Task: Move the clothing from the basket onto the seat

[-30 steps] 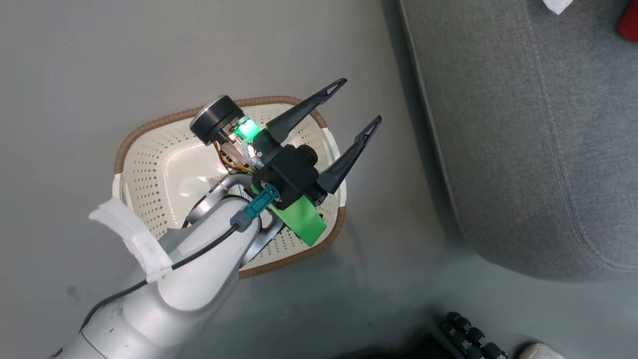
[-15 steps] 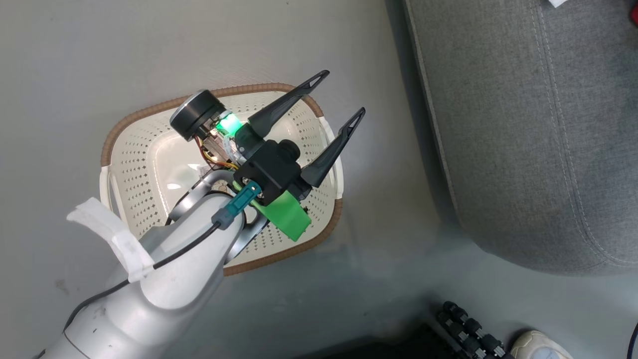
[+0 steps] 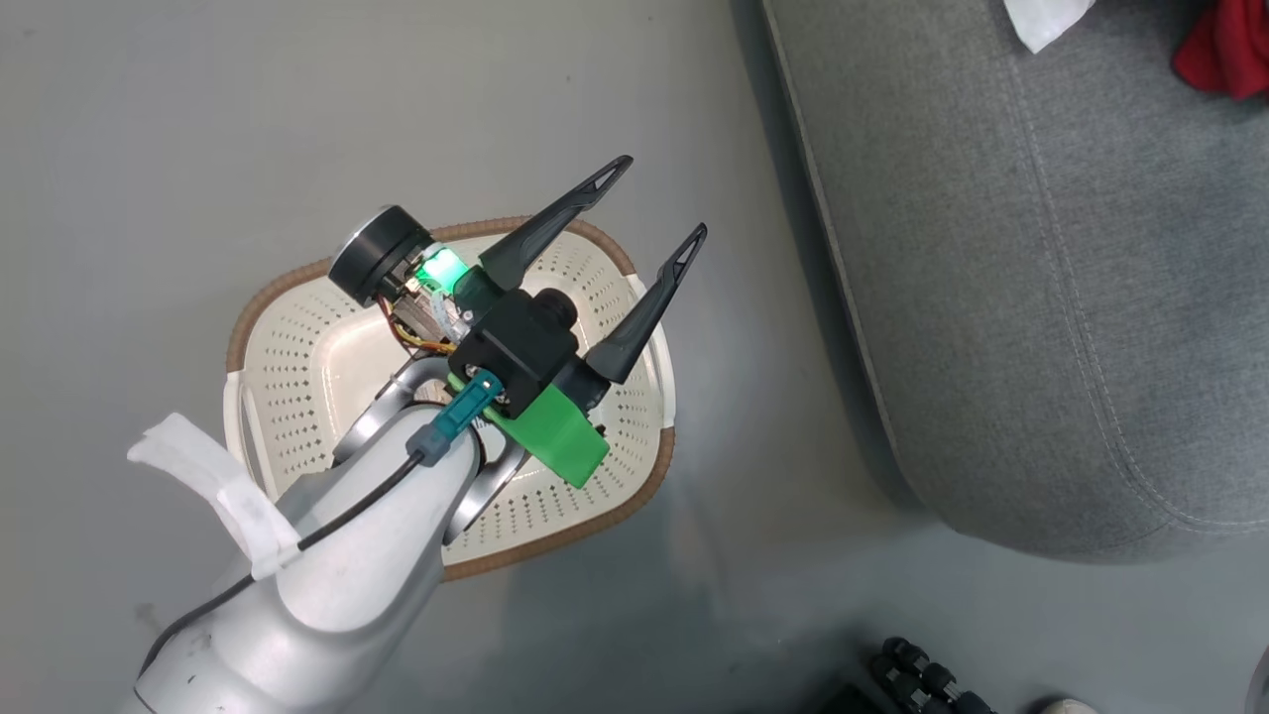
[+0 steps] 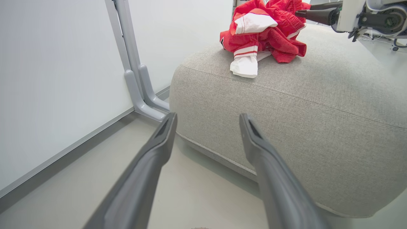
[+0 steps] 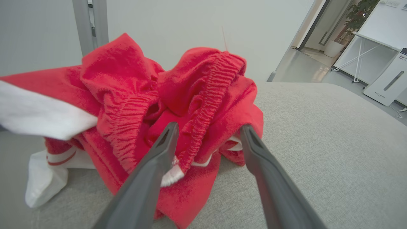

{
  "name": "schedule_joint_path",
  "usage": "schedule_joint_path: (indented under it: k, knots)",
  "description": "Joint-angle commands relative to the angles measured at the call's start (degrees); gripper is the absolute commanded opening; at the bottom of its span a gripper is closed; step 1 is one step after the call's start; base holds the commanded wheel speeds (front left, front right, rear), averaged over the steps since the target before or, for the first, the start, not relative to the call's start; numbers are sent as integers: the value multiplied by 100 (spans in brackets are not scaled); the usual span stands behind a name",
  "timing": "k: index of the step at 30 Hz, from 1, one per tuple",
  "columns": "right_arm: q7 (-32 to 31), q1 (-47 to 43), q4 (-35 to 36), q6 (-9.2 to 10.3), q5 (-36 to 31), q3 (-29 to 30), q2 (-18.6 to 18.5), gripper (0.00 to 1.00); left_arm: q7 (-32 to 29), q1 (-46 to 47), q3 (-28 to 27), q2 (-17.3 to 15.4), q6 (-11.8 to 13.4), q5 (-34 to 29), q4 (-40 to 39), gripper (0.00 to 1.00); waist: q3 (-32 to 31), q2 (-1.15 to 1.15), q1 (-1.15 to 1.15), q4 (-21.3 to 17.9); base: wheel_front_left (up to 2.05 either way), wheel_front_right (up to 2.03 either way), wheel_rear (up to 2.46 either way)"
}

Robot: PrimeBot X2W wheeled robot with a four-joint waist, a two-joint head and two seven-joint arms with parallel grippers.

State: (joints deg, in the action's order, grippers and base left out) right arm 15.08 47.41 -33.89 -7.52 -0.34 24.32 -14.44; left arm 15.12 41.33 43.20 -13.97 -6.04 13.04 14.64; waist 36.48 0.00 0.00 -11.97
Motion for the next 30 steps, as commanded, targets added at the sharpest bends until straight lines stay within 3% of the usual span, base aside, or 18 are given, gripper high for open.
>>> schedule_joint_path:
  k: [1,10,18,30]
  knots:
    - [13,-291,123,6,41,-3,43,100,3,-130,-62,15,41,38,-17,100,-369,0,0,-4,0,0,0]
    - [13,-1547,1148,6,266,-300,411,100,2,-679,-482,118,168,204,-40,100,-1149,0,0,155,0,0,0]
    - [13,-2269,1909,6,393,-1082,777,100,3,-1342,-1128,169,344,302,-111,100,-1676,0,0,515,0,0,0]
    - [13,-2544,2150,6,496,-1942,941,100,2,-2136,-2537,315,473,328,-338,100,-2246,0,0,1157,0,0,0]
